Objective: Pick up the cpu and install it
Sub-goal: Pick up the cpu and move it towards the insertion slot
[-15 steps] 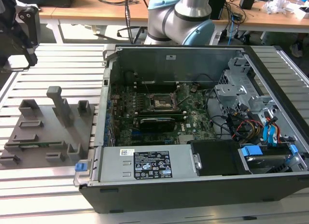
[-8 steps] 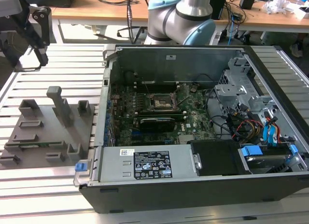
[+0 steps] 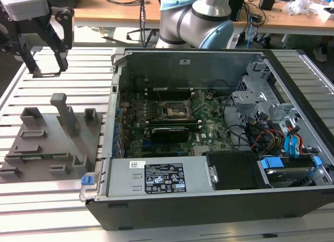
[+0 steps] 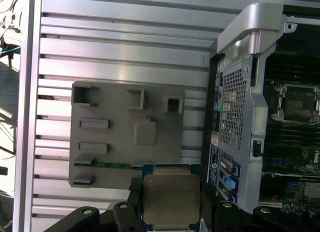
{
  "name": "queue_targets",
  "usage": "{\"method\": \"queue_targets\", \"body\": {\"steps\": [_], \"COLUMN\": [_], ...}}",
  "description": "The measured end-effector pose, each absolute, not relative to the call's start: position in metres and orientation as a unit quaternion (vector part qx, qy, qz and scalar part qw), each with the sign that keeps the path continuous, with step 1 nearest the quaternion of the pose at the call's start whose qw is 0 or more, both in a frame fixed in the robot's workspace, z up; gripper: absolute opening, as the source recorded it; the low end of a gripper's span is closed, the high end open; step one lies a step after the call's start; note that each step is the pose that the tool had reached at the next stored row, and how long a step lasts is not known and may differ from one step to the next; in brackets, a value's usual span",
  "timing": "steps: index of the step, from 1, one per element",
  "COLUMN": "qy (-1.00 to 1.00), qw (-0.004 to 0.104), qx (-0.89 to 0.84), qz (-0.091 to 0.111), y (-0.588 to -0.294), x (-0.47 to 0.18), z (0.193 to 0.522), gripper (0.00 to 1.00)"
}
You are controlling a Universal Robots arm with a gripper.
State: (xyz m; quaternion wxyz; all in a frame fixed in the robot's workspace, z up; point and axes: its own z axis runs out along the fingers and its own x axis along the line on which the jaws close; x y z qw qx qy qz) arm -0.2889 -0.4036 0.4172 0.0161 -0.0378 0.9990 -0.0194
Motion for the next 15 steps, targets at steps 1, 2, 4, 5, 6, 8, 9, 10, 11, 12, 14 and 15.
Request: {"method": "queue_targets", "body": {"steps": [1, 2, 4, 5, 6, 8, 9, 10, 11, 12, 14, 15], "qy": [0.999, 0.999, 0.999, 0.999, 0.999, 0.999, 0.999, 0.999, 0.999, 0.999, 0.999, 0.999], "qw": [0.016, 0.016, 0.016, 0.016, 0.016, 0.016, 0.016, 0.016, 0.016, 0.016, 0.016, 0.016], "qx": [-0.038, -0.038, -0.038, -0.038, -0.038, -0.038, -0.038, -0.038, -0.038, -0.038, -0.038, -0.038], "qz": [-0.019, -0.019, -0.019, -0.019, -0.019, -0.019, -0.019, -0.019, -0.019, -0.019, -0.019, -0.019], "y": [-0.404, -0.404, -0.404, -0.404, -0.404, -0.404, -0.404, -0.404, -0.404, -0.404, -0.404, -0.404], "x": [-0.286, -0.284, -0.278, -0.275, -0.270, -0.265, -0.262, -0.259, -0.256, -0.254, -0.247, -0.244], "z": [0.417, 0.417, 0.417, 0.417, 0.417, 0.417, 0.417, 0.417, 0.417, 0.417, 0.417, 0.417], "gripper": [0.55, 0.55, 0.55, 0.55, 0.55, 0.55, 0.55, 0.55, 0.55, 0.55, 0.55, 0.55]}}
